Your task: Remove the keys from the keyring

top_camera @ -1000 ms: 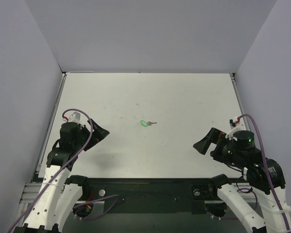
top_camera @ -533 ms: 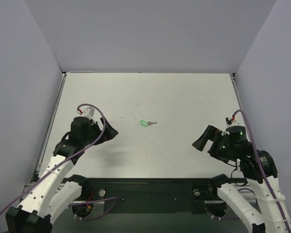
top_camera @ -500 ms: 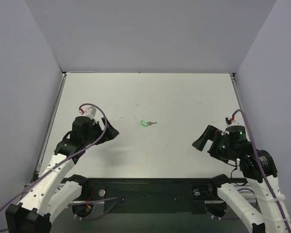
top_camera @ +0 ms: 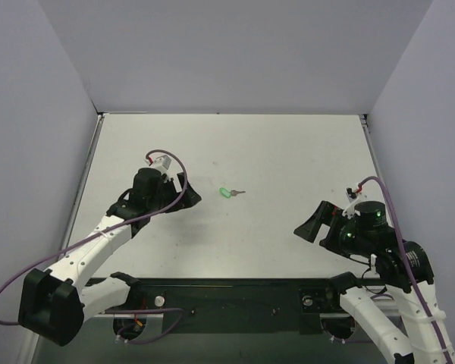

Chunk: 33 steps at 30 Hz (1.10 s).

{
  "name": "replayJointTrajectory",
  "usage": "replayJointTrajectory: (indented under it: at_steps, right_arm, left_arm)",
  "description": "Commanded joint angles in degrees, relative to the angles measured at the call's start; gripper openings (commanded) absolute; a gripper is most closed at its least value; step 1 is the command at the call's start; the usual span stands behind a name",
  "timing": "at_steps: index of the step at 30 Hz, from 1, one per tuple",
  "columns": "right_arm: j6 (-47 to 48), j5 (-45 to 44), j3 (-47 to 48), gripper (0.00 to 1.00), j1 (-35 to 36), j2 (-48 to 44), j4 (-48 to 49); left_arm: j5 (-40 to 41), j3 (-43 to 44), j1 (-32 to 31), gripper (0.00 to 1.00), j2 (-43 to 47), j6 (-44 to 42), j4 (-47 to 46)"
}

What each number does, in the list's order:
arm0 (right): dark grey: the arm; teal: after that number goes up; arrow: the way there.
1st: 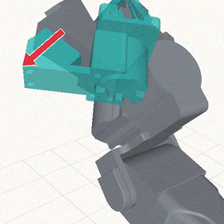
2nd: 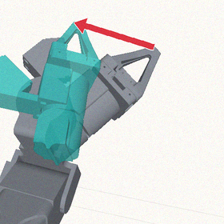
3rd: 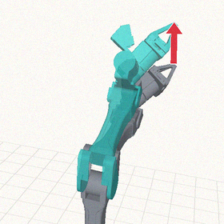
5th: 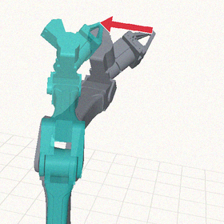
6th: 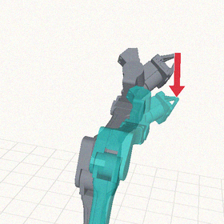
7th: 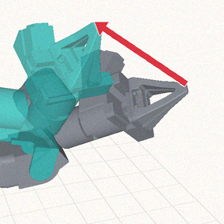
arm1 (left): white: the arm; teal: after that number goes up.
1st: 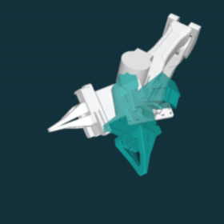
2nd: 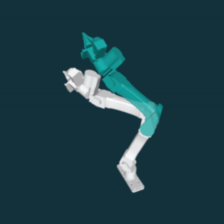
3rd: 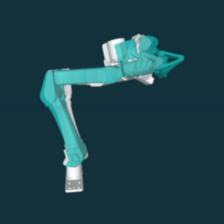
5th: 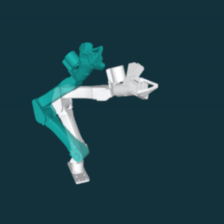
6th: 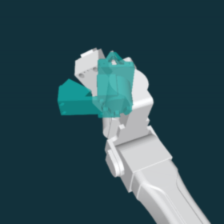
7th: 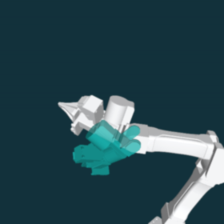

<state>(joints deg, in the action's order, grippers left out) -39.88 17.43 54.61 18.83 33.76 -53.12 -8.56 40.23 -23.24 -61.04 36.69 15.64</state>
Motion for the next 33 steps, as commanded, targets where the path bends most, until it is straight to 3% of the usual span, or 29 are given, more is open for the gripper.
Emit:
replayJointTrajectory:
  at_steps: [1, 15, 26, 33]
  right_arm:
    - [-0.03, 3.75, -0.82, 0.98, 0.24, -2.81, 0.92]
    - [-2.4, 5.33, -3.98, 0.98, 0.24, -9.15, -0.14]
    - [-2.4, 5.86, -3.55, 0.98, 0.24, -10.38, -1.89]
    - [-1.96, 6.12, -2.84, 0.98, 0.24, -11.87, -3.21]
  left_arm:
    - [-2.25, 3.72, -0.84, 0.92, -4.16, -1.53, -8.6]
    - [-4.28, 8.46, -1.54, 0.9, -18.58, -3.99, -14.58]
    - [-11.3, 12.24, -2.16, 0.84, -30.62, -3.38, -24.07]
    - [-13.59, 17.51, -2.68, 0.81, -37.49, -2.76, -24.43]
